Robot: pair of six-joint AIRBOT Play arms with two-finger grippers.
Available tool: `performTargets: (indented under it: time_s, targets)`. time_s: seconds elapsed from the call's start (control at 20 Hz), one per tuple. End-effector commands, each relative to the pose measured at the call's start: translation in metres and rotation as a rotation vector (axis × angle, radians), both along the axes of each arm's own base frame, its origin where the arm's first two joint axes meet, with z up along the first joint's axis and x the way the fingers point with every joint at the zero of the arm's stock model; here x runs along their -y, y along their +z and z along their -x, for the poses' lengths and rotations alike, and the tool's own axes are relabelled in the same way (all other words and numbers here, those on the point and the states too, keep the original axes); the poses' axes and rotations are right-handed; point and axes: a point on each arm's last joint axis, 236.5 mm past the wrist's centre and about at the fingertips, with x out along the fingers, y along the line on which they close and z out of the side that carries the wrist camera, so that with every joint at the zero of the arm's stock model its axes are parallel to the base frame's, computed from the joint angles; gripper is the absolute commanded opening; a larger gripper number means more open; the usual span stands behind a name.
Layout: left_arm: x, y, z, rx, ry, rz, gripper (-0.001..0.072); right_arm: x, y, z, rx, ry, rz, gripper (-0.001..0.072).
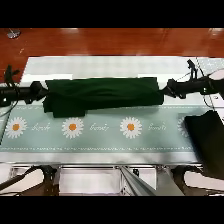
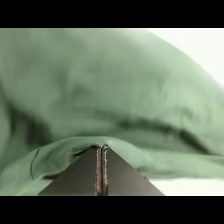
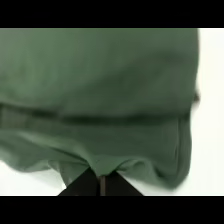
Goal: Fold the shirts.
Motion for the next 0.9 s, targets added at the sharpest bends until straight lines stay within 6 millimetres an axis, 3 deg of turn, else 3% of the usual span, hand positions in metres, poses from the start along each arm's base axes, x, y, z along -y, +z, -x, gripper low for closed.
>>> performTargets:
  time_s: [0.0,0.2,0.4,0.45,0.5,0.55,0.65,0.85]
  targets:
    - [-0.009,0.004,-0.055,0.026,0.041,0.008,0.0018,0.004,-0.004,-0.043,0.005,-0.021,-0.017,0.0031]
    - [-0.008,-0.013,-0.087,-0.011,0.043,0.038,0.0018,0.006,-0.018,-0.077,-0.019,-0.052,-0.044,0.0031]
    - [-0.002,-0.033,-0.104,-0.015,0.043,0.025,0.0018,-0.001,-0.030,-0.093,-0.035,-0.080,-0.114,0.0032]
    - [0.001,-0.038,-0.105,-0.017,0.036,0.020,0.0035,-0.003,-0.032,-0.095,-0.036,-0.085,-0.129,0.0121]
    - [0.005,-0.041,-0.105,-0.017,0.018,0.013,0.0285,-0.005,-0.032,-0.097,-0.035,-0.090,-0.140,0.0447]
    - [0.007,-0.042,-0.103,-0.026,0.010,0.016,0.0689,-0.004,-0.028,-0.097,-0.022,-0.082,-0.140,0.0620]
    - [-0.006,-0.035,-0.091,-0.046,-0.062,-0.019,0.0704,0.012,-0.015,-0.091,0.005,-0.034,-0.122,0.0620]
    - [-0.085,-0.037,-0.033,-0.279,-0.025,-0.122,0.0702,0.081,-0.030,-0.048,-0.143,-0.050,-0.009,0.0620]
